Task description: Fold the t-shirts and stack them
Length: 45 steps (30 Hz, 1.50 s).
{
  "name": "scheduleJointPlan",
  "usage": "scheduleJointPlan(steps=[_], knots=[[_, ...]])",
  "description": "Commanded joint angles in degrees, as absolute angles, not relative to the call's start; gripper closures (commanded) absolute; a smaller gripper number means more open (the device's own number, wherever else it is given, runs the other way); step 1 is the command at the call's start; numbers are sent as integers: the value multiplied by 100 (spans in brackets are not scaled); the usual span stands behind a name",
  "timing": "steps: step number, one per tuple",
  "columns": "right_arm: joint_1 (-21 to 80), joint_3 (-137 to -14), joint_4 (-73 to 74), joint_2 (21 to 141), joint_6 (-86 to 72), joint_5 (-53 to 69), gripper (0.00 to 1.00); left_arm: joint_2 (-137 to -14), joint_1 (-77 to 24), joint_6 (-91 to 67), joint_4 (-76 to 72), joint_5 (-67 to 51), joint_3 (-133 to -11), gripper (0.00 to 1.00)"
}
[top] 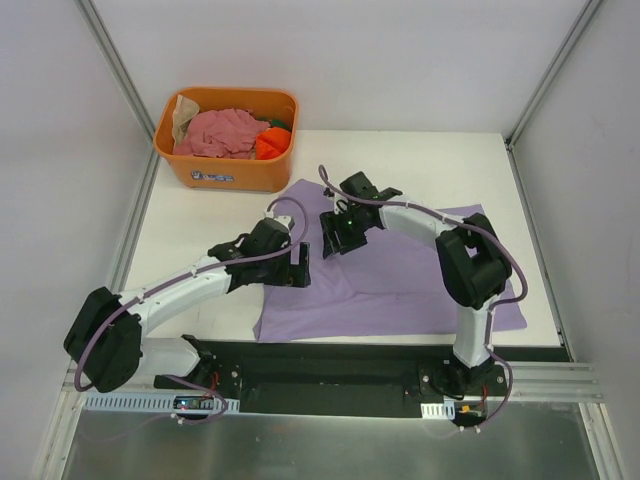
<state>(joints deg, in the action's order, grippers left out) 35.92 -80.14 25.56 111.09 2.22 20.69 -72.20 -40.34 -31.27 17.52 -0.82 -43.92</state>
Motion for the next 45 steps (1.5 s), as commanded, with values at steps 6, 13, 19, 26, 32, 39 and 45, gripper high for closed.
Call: scheduleJointPlan(steps=[6,13,19,26,32,39,45], knots=[[3604,-7928,2725,11294,774,2698,46,-7628,-3955,-2979,1485,26,-4377,1],[3604,-7989,2812,11373,685,2338,72,-7787,-3964,-2971,1485,79,-4386,1],[3612,-7884,2760,11312,642,2618,91,-7813,-3964,-2962,1485,185,-4316,1],[3604,-7699,2619,11013,475,2067,99,-7813,-3964,-2936,1485,176,-4280,1],[3595,-7752,2663,10890,299,1372,100,-7928,-3964,-2979,1494,114,-4201,1],[3586,-7471,2751,10731,211,905,99,-7998,-3964,-3076,1494,149,-4113,1],[3586,-7593,2786,10732,149,827,76,-7954,-3964,-3015,1529,141,-4210,1]])
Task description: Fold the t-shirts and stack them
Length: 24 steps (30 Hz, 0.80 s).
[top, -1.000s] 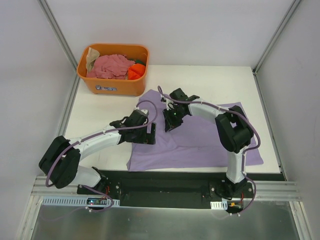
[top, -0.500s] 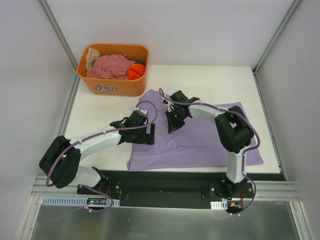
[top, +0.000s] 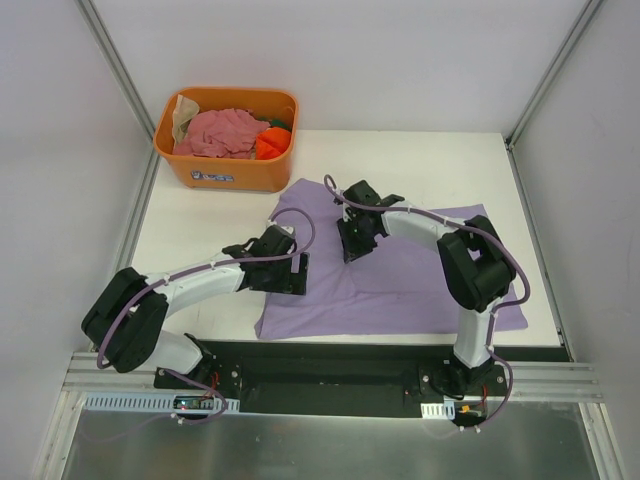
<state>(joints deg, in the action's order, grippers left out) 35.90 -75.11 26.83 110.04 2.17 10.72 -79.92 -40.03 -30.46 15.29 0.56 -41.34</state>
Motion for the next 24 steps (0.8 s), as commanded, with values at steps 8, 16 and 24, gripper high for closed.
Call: scheduleJointPlan(steps=[8,16,24], knots=[[3323,-7551,3068,9372,-202,-289,4,-7532,-3964,-2682,1828,281,-5175,1],[1813,-6339,3006,7201,-659,-378,4,-8848,-3946,-2338,2275,720,-7633,1],[774,-5257,2883,5819,-150,-588,4,-11493,-3595,-1689,3462,1098,-11123,1]])
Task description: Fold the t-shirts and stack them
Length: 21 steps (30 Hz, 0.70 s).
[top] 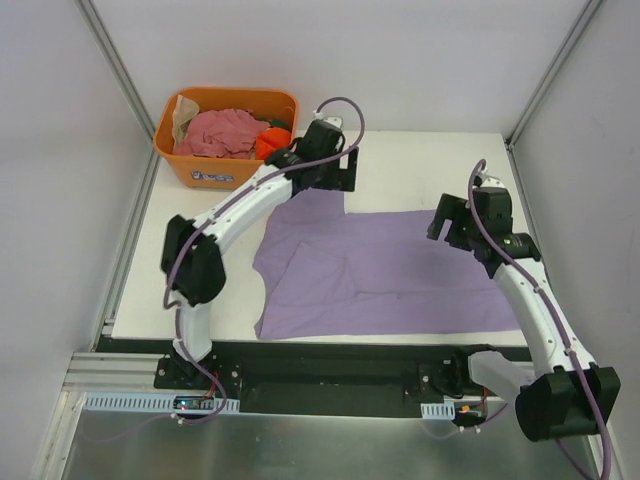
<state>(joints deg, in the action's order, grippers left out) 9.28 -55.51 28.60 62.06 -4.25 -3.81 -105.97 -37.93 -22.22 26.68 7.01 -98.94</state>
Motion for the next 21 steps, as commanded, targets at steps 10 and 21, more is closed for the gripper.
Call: scheduleJointPlan(steps=[10,21], knots=[[563,-4860,2742,5827,-53,-633,4,-13956,-3279,-1572,3788,1556,-13737,1],[545,-4825,2584,6310,-167,-150,4,-14985,-2751,-3023,3639,457,-14185,7]])
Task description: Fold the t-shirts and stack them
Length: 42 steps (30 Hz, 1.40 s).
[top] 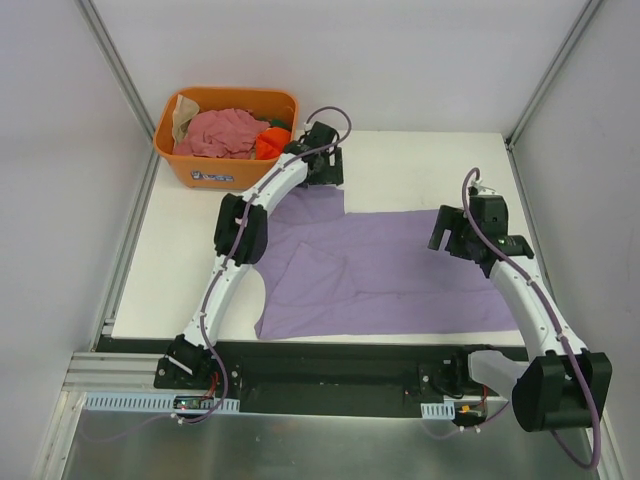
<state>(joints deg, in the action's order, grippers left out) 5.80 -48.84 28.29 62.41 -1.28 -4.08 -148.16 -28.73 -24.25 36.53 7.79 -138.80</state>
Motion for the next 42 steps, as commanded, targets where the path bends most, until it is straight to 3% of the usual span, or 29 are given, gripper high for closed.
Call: scheduleJointPlan(steps=[1,6,10,16,20,28,31,38,42], knots=[[545,-4816,2567,6345,-184,-115,4,-15029,-2751,-3015,3630,509,-14186,9],[527,-4808,2540,6451,-193,-79,4,-15135,-2751,-3295,3647,809,-14028,17],[527,-4869,2505,6556,-237,147,4,-15170,-2768,-3471,3726,738,-13984,32],[519,-4782,2452,6530,-202,114,4,-15064,-2900,-3516,4192,713,-13702,34],[519,-4729,2417,6487,-202,167,4,-15293,-2944,-3533,4551,316,-13842,44],[519,-4614,2329,6311,-229,229,4,-15161,-3243,-3322,5212,764,-13693,50],[510,-4588,2329,6241,-229,237,4,-15205,-3252,-3340,5291,887,-13755,59],[492,-4526,2329,6143,-193,115,4,-15293,-3199,-3384,5274,1046,-14009,66],[440,-4605,2329,6292,-202,-158,4,-15284,-3138,-3287,5151,1107,-14150,82]])
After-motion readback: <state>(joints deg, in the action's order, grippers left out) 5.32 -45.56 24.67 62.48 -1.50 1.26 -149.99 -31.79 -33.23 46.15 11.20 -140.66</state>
